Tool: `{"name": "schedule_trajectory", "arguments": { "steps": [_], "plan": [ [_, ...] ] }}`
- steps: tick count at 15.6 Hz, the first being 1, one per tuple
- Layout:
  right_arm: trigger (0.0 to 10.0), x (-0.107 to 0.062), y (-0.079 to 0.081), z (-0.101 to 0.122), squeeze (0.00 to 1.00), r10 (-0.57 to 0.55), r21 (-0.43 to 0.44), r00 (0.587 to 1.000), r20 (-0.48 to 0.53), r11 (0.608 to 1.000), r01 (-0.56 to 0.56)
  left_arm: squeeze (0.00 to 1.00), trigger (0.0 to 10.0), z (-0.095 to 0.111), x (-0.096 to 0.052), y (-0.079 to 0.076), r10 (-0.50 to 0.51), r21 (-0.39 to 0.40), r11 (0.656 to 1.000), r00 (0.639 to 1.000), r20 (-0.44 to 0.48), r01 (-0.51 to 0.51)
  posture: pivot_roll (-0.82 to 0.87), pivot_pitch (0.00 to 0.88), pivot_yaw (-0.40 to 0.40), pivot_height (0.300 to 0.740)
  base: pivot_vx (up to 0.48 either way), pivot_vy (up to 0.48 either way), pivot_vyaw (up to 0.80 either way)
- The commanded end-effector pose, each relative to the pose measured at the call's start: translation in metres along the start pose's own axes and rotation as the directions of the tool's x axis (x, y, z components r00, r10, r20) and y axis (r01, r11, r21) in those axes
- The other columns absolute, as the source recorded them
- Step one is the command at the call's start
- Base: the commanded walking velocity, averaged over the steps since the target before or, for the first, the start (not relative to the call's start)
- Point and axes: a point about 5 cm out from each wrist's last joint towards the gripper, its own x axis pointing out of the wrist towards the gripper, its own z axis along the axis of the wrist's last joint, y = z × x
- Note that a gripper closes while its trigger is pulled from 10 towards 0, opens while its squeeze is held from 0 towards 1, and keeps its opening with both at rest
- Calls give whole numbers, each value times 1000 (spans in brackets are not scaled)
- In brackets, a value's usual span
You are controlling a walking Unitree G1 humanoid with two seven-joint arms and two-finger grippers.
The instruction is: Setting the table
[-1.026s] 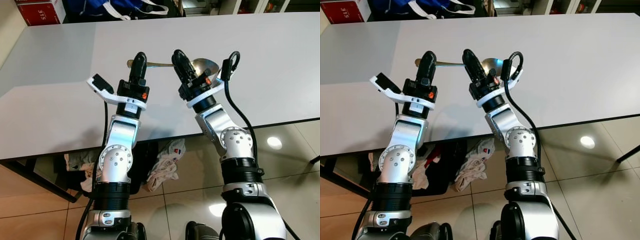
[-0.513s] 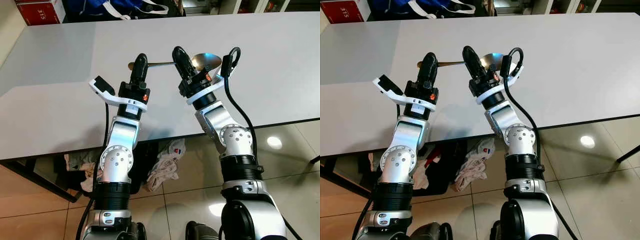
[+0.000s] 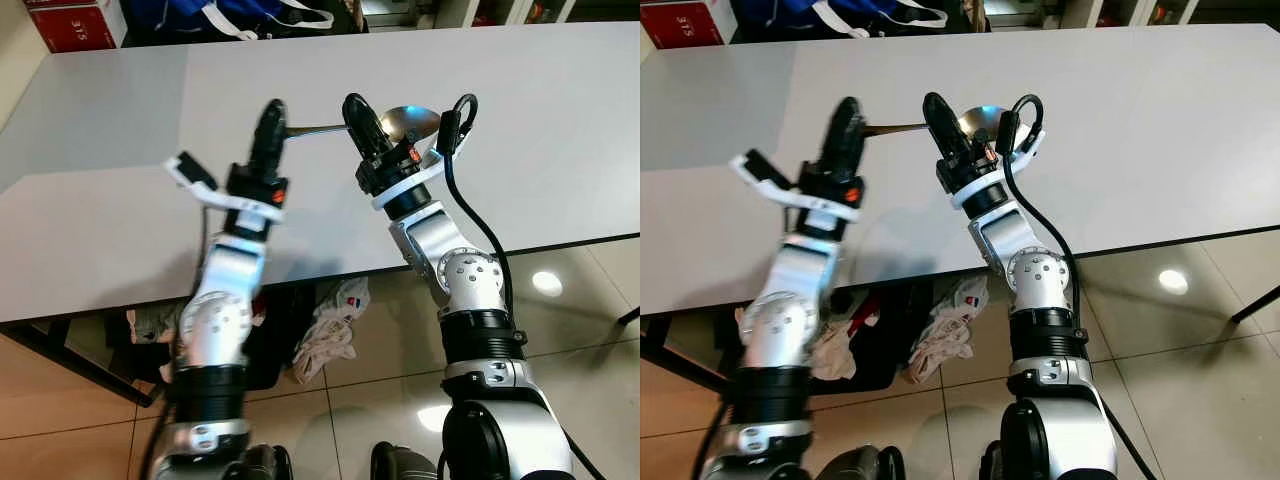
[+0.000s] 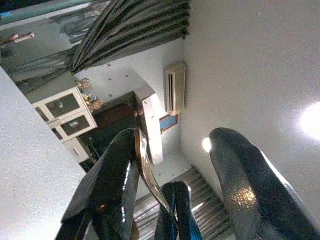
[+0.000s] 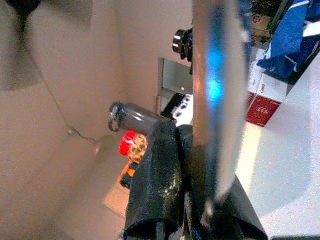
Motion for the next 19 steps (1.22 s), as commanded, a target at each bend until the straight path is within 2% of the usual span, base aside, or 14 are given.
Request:
{"name": "schedule_trajectory", "arguments": {
  "steps": [1,2,3,5,6,9,10,11,12,13,15,16,17,19],
  "plan": [
    [0,18,13,-18,0,58,-7,998,-31,998,-58,1000,10000,9,-3,-3,-41,44,998,999,1,41,-82,91,63,740,0,0,0],
    [0,15,9,-9,0,40,-75,998,-39,996,-43,1000,10000,23,-9,5,-6,108,994,1000,5,6,-80,91,58,740,0,0,0],
    [0,13,7,8,0,22,-146,999,-23,989,-25,0,10000,42,-17,12,28,208,978,1000,-6,-26,-80,92,56,740,0,0,0],
    [0,12,7,24,0,12,-204,1000,-7,979,-13,0,10000,56,-26,15,42,299,954,998,-35,-30,-78,94,52,740,0,0,0],
    [0,12,7,28,0,-13,-357,997,-80,934,-16,0,10000,58,-32,17,58,397,918,993,-102,-13,-79,94,51,740,0,0,0],
    [0,11,2,20,0,-134,-697,914,-383,691,-191,0,10000,53,-34,9,69,607,783,951,-302,135,-81,91,42,740,0,0,0],
    [0,6,1,16,0,-186,-731,825,-533,592,-339,0,10000,43,-28,-4,50,650,706,896,-440,280,-79,90,39,740,0,0,0],
    [0,7,9,16,0,-160,-697,782,-603,583,-418,0,10000,33,-23,-17,22,643,638,824,-567,425,-79,90,39,740,0,0,0],
    [0,7,9,16,0,-160,-697,782,-603,583,-418,0,10000,33,-23,-17,22,643,638,824,-567,425,-79,90,39,740,0,0,0],
    [0,12,20,17,0,-123,-667,744,-657,554,-498,0,10000,25,-14,-32,-7,617,559,747,-665,554,-73,83,34,740,0,0,0],
    [0,22,36,15,0,-80,-626,690,-719,506,-594,0,10000,23,-1,-55,-45,564,435,642,-765,702,-76,82,31,740,0,0,0],
    [0,28,43,13,0,-60,-598,654,-754,472,-648,0,10000,24,4,-66,-27,533,345,575,-817,773,-76,84,23,740,0,0,0],
    [0,32,48,9,0,-41,-575,628,-777,453,-681,0,10000,29,5,-68,22,517,286,534,-845,807,-76,86,21,740,0,0,0],
    [0,34,56,7,0,8,-524,589,-808,446,-725,0,10000,42,8,-65,95,565,226,559,-824,794,-75,90,10,740,0,0,0]
  ]
}}
